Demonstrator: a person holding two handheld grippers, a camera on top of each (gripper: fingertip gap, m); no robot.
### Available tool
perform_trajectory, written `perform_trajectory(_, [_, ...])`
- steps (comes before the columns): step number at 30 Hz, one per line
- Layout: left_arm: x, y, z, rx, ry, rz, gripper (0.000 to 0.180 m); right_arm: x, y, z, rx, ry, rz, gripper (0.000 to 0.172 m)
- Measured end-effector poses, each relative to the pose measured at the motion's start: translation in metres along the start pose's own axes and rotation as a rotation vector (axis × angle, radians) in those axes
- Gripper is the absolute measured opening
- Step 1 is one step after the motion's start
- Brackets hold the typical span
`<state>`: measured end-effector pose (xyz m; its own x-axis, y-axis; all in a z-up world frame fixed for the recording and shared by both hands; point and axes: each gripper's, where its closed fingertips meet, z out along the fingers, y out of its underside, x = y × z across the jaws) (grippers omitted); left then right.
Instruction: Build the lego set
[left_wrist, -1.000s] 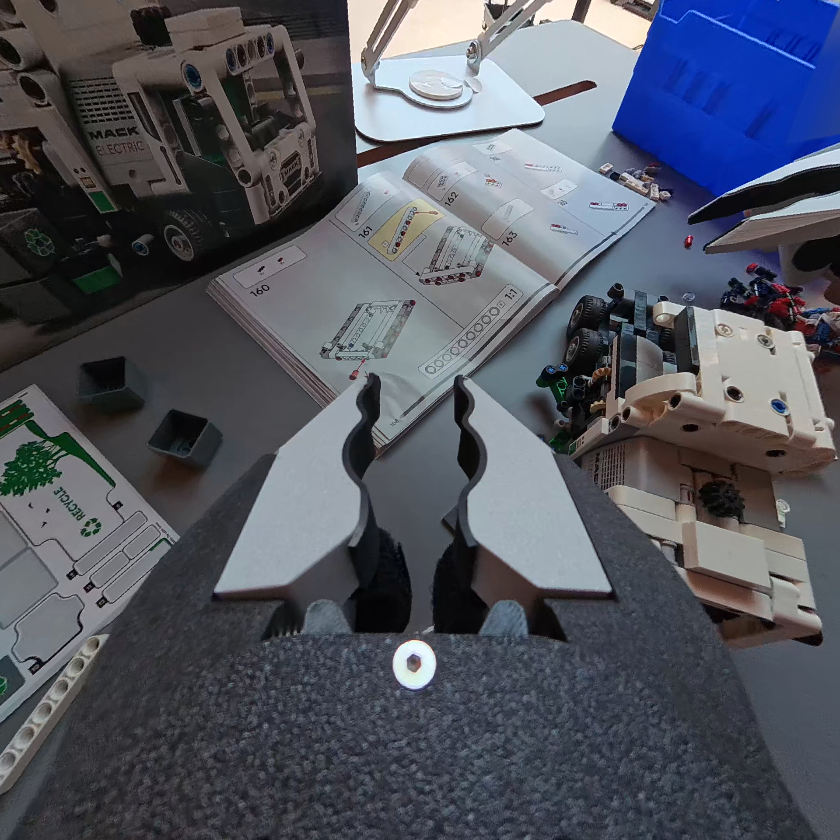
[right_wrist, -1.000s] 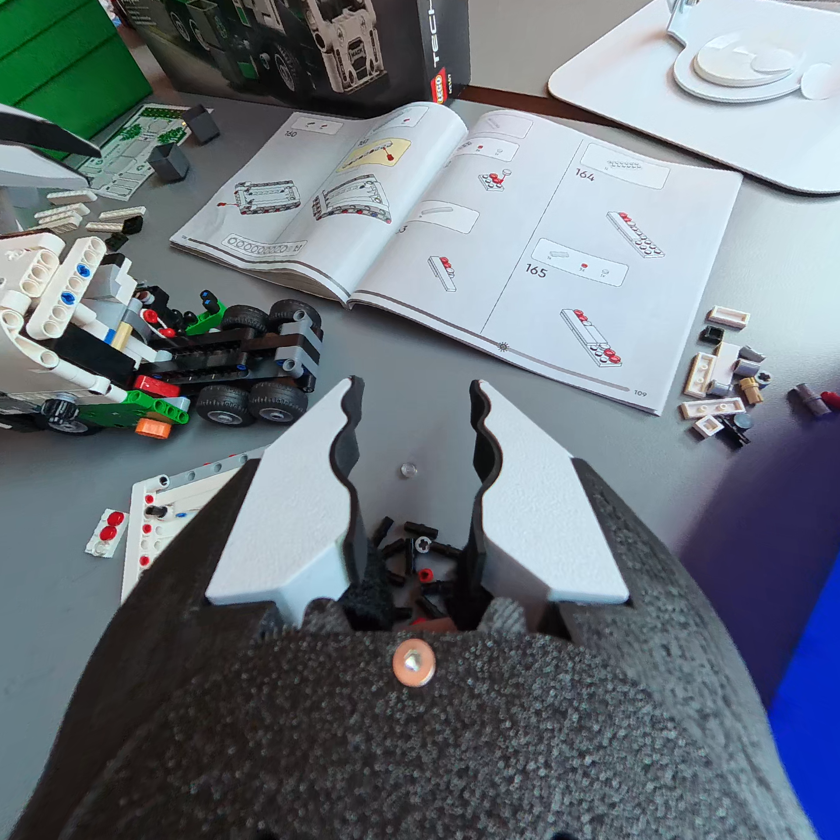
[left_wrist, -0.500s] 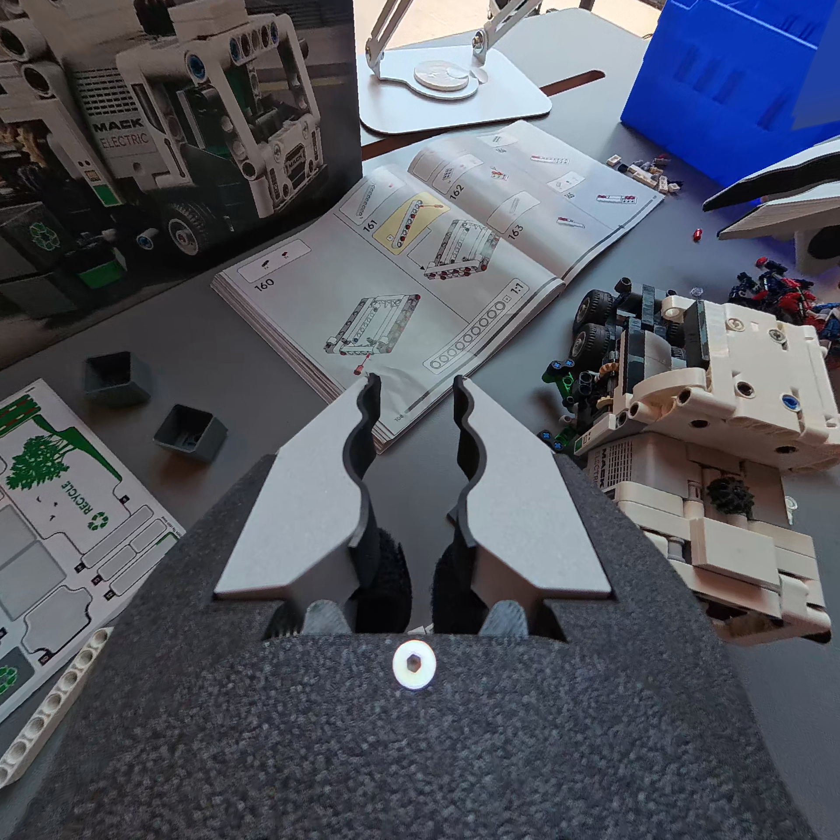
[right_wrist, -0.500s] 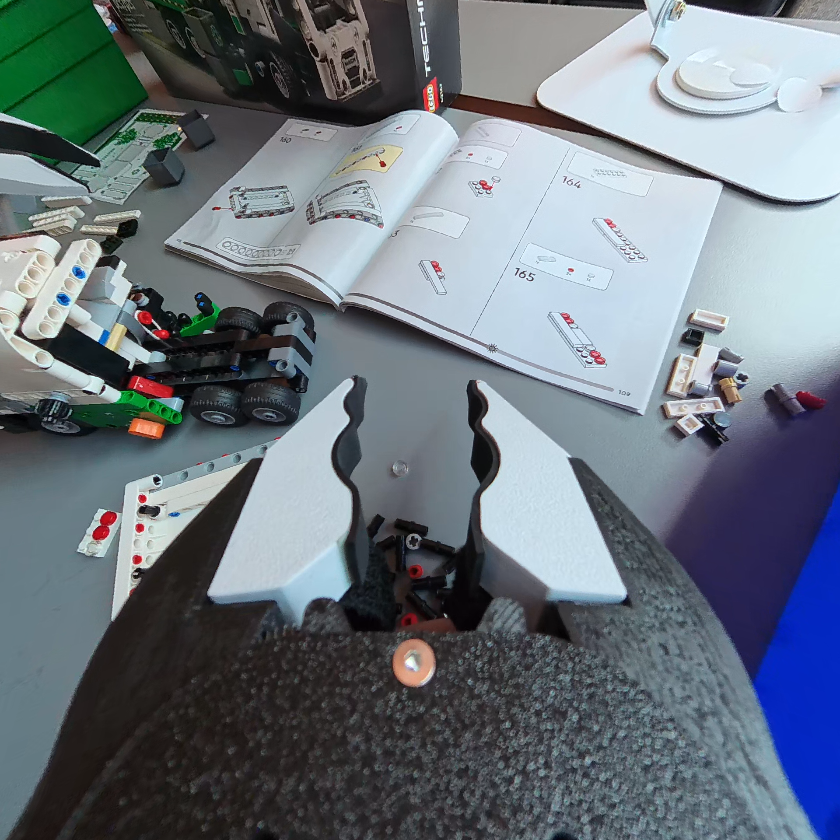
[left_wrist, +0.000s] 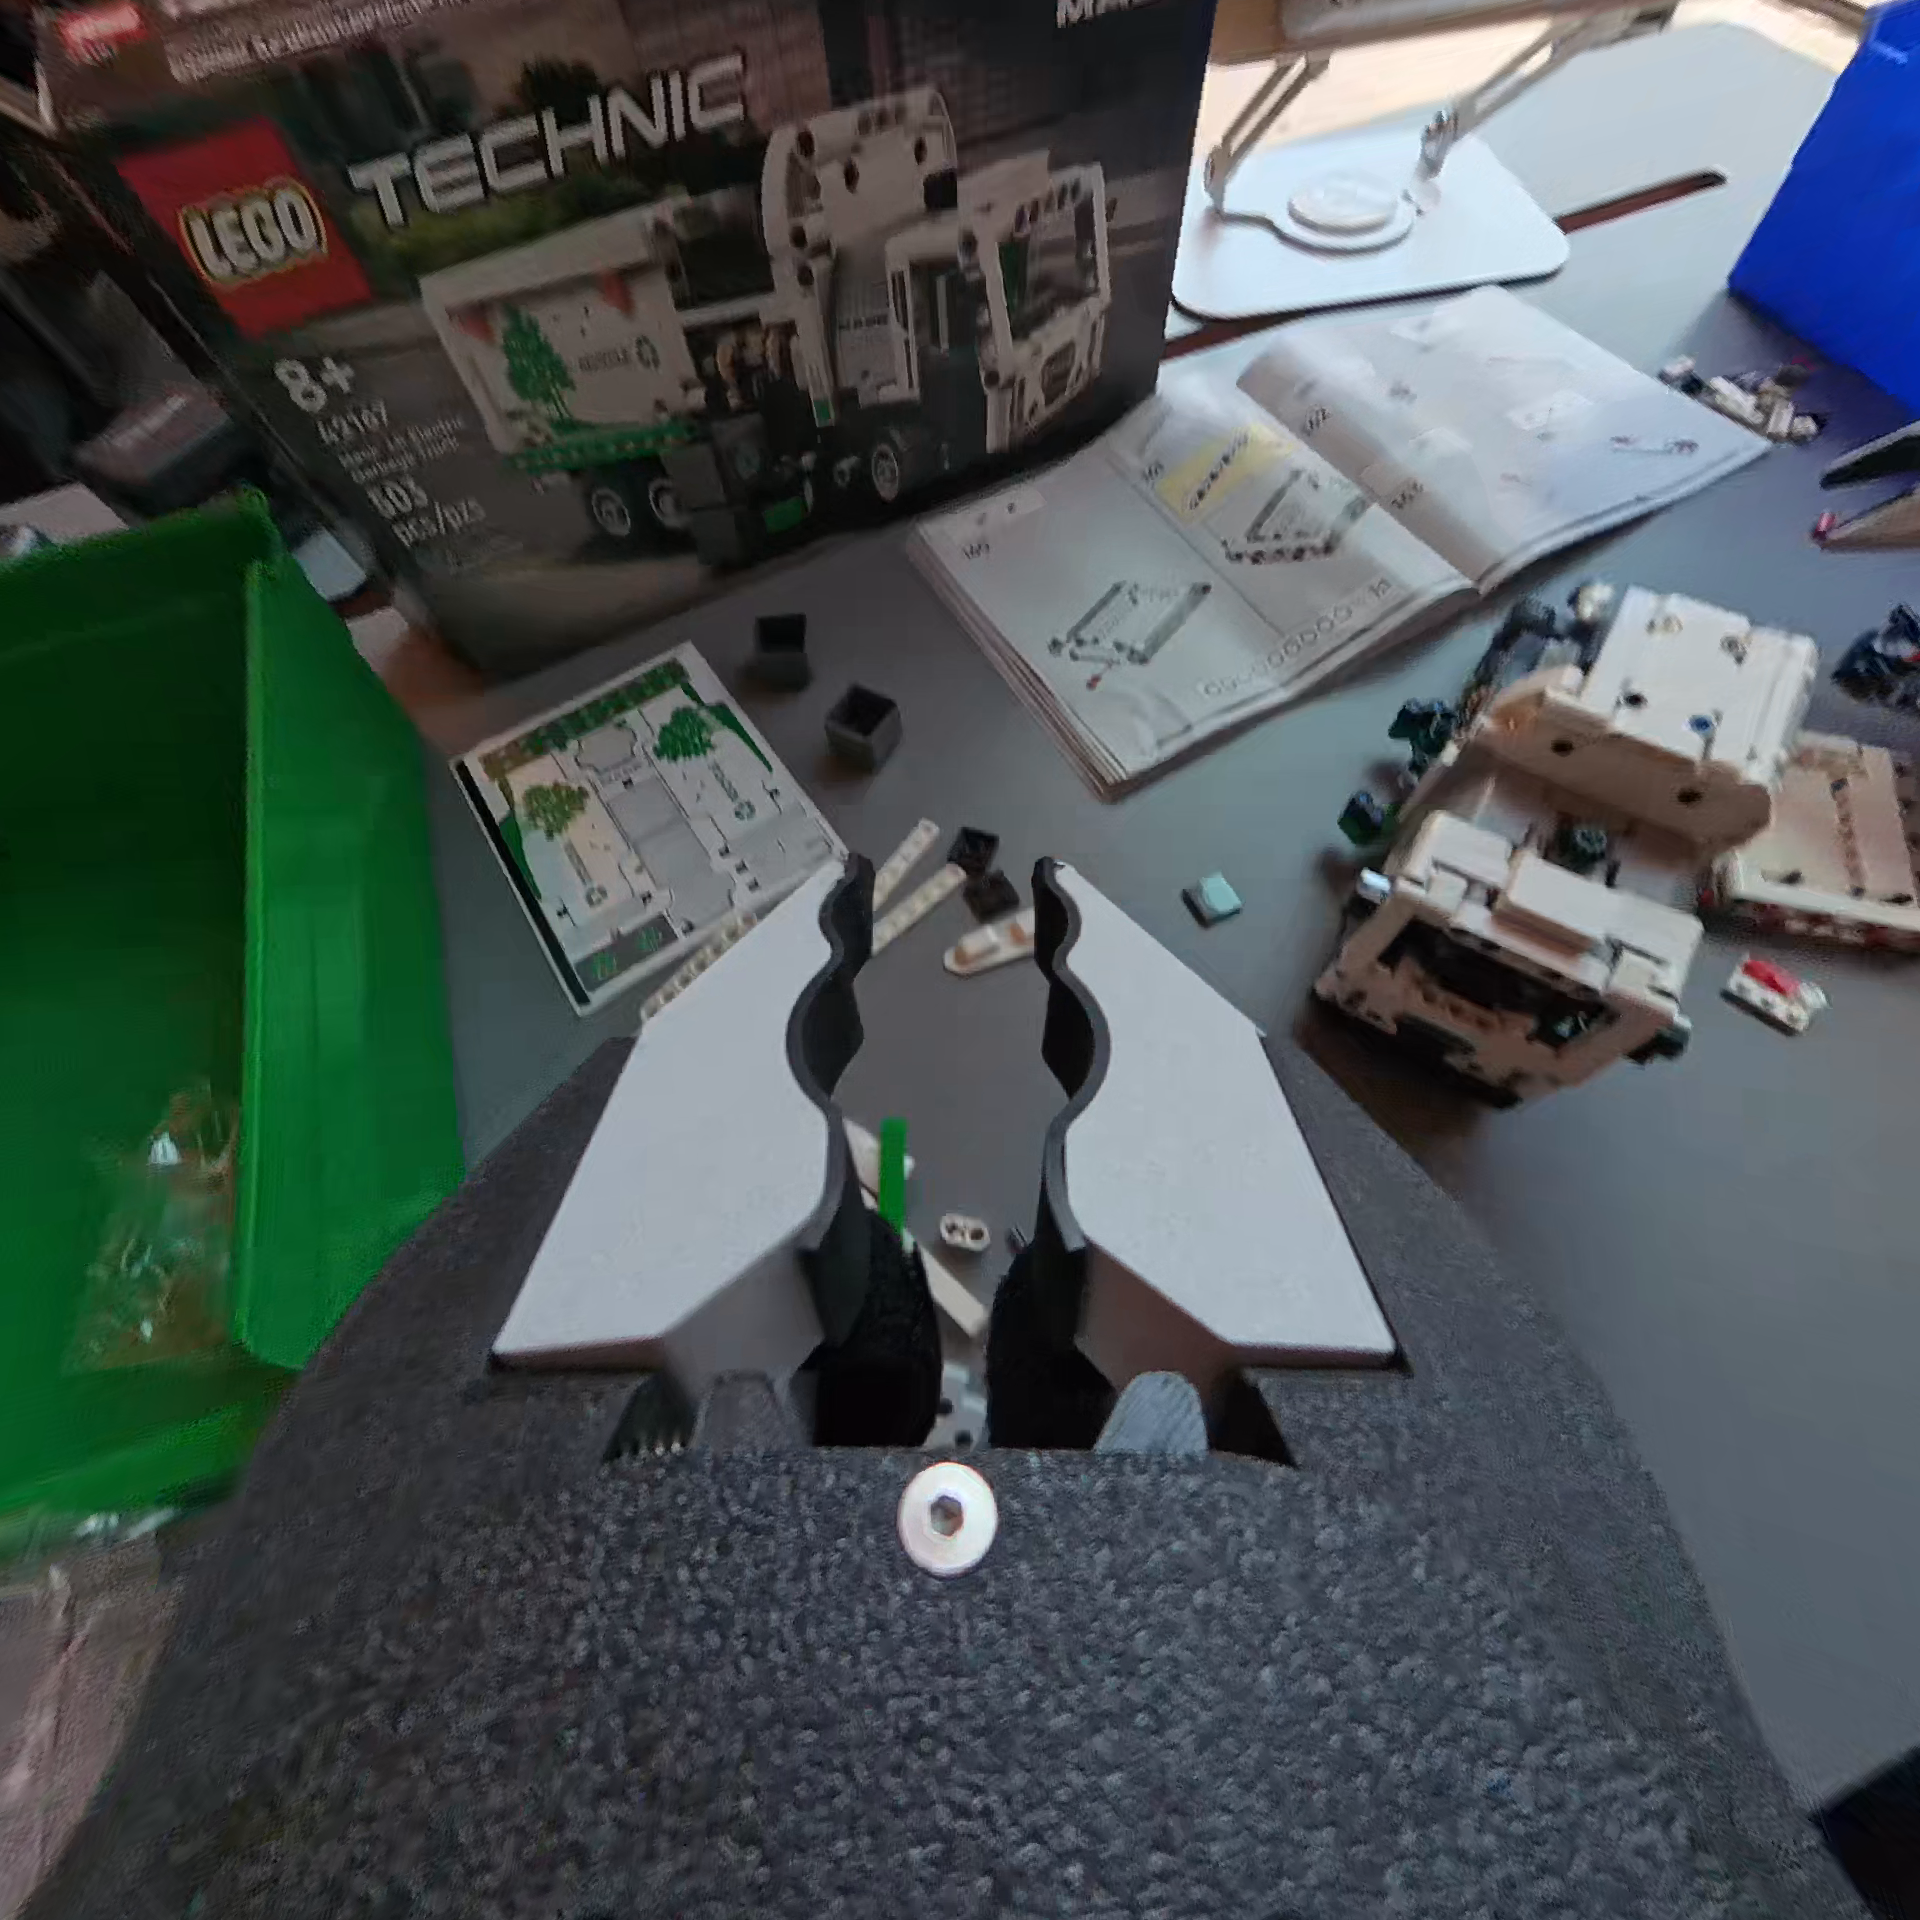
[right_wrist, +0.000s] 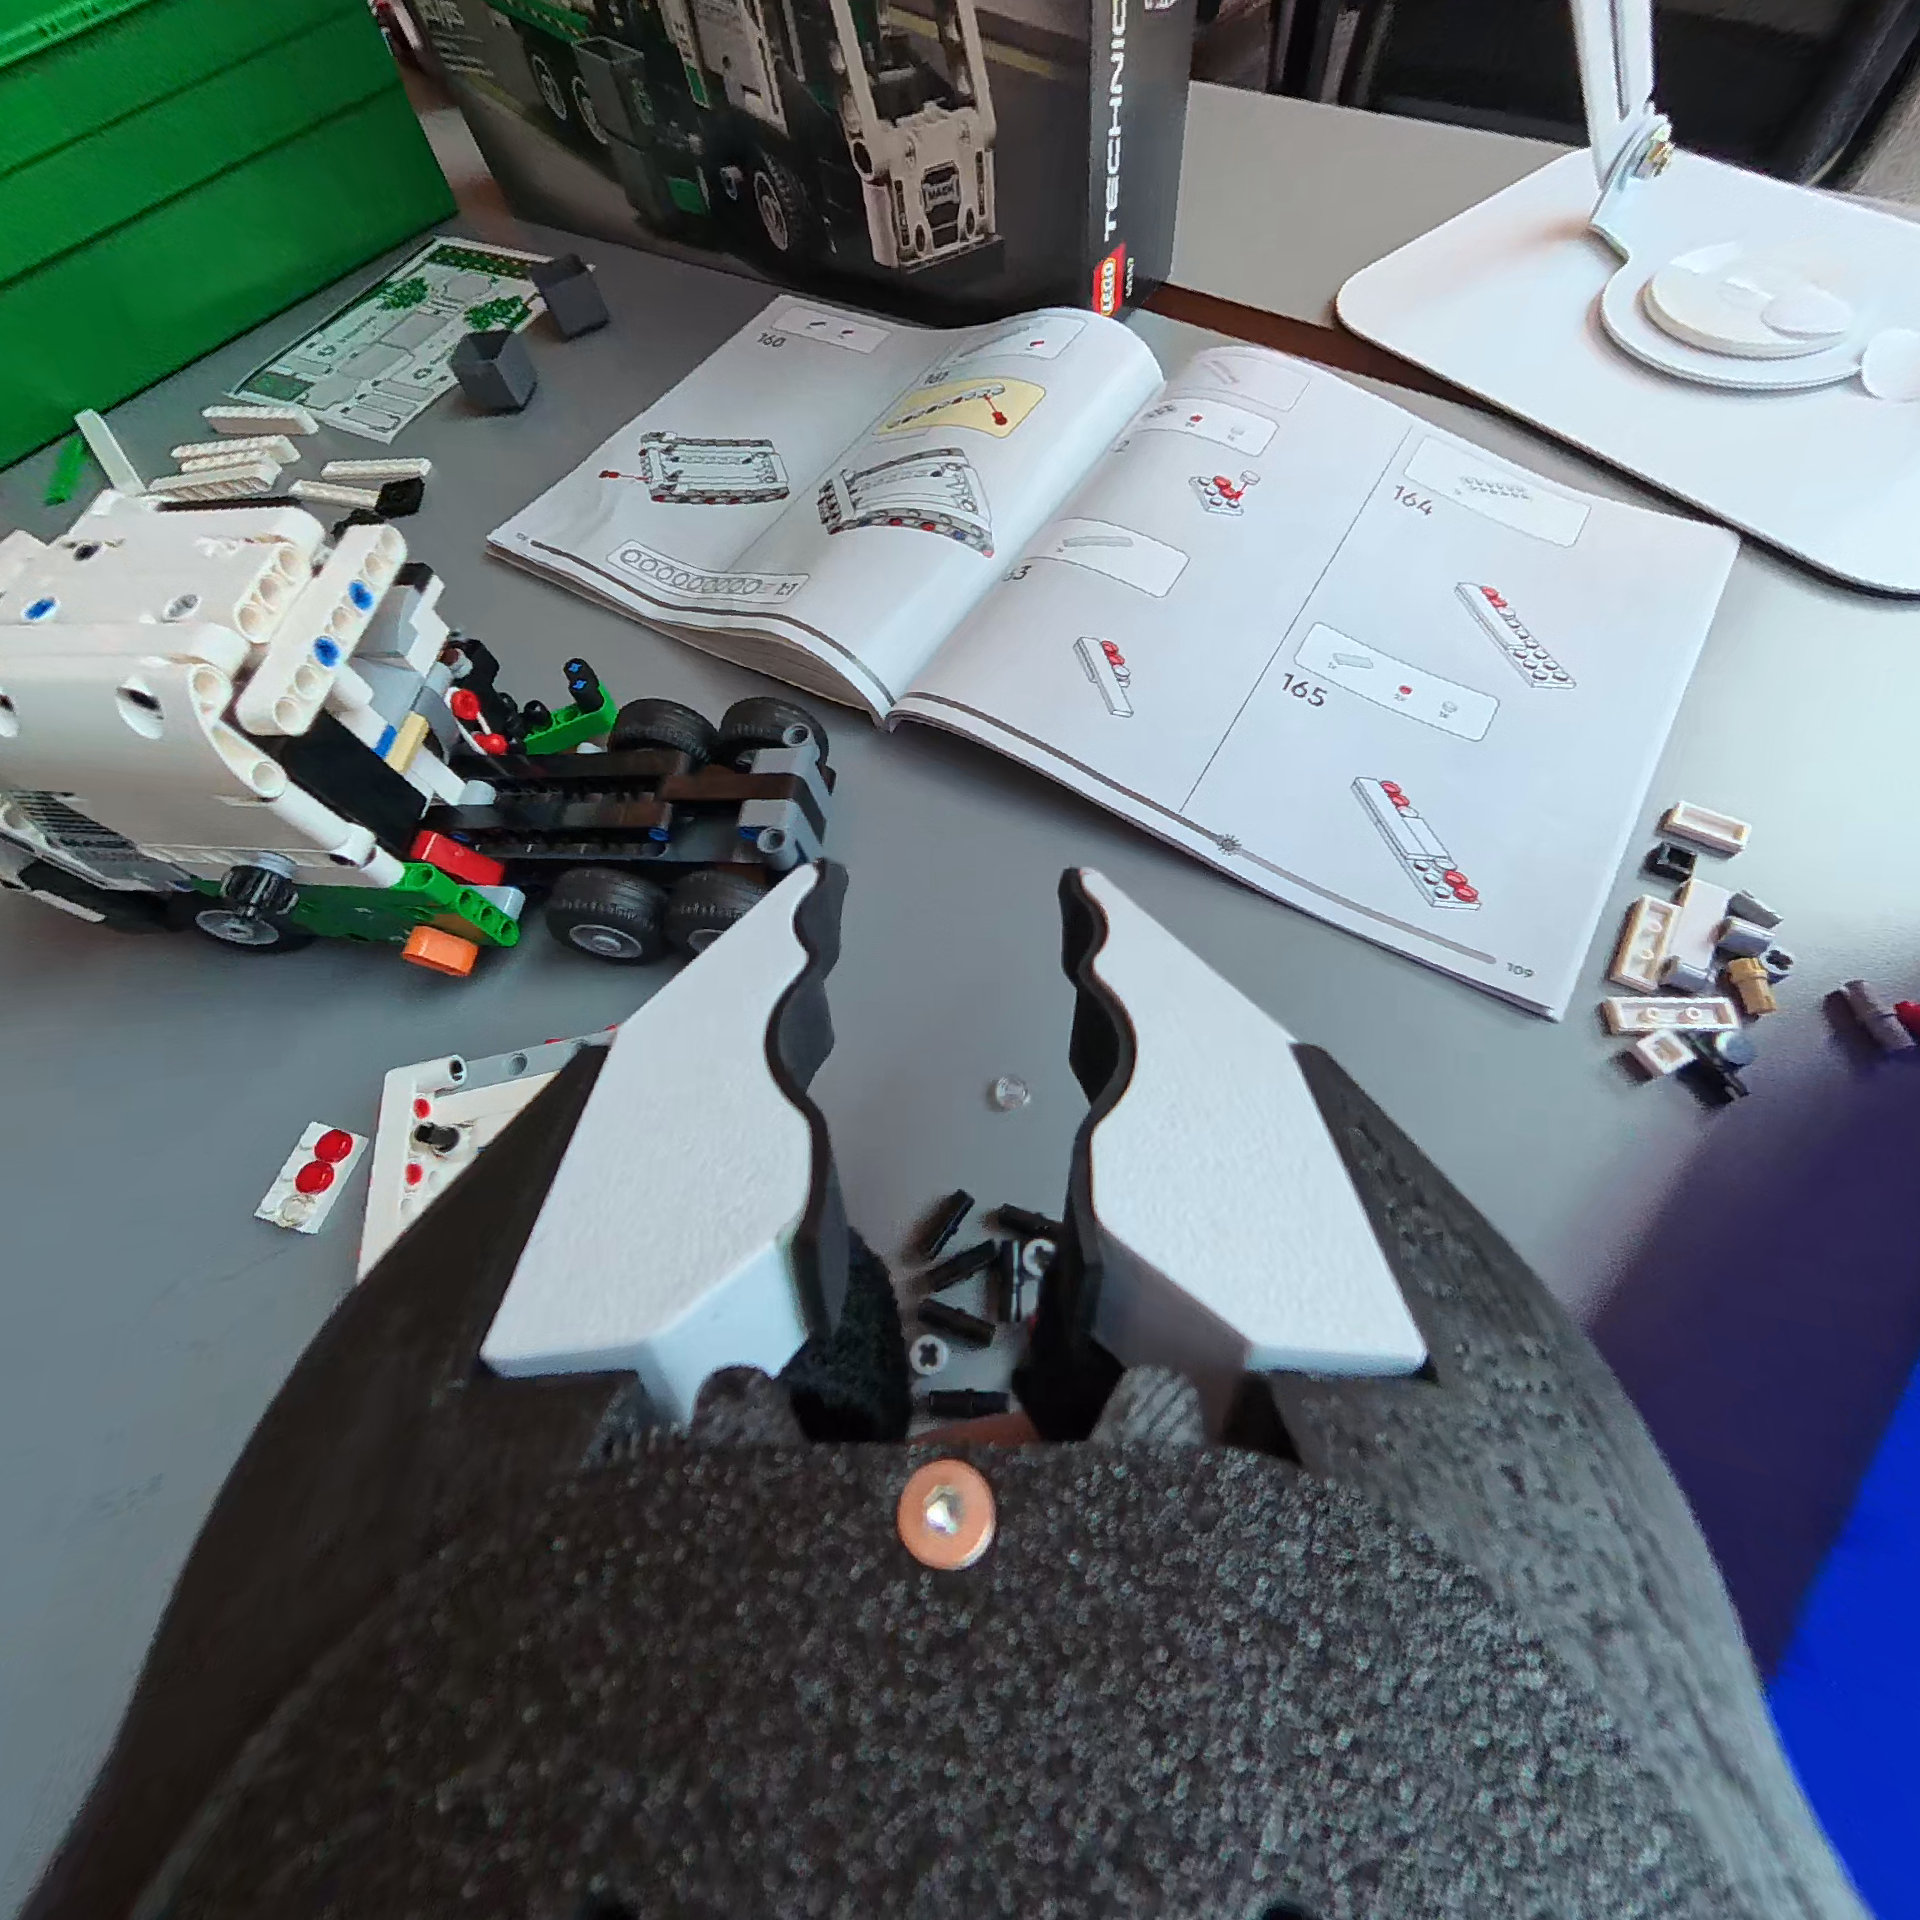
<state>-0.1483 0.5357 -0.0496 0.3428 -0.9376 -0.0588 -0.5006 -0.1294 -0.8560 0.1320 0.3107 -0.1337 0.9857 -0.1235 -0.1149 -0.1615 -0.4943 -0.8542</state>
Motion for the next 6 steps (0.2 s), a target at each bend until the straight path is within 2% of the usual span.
perform_trajectory(6, [0.022,0.079,-0.035,-0.162,0.061,-0.055,0.028,-0.008,0.002,0.001,-0.005,0.017,-0.046,0.041])
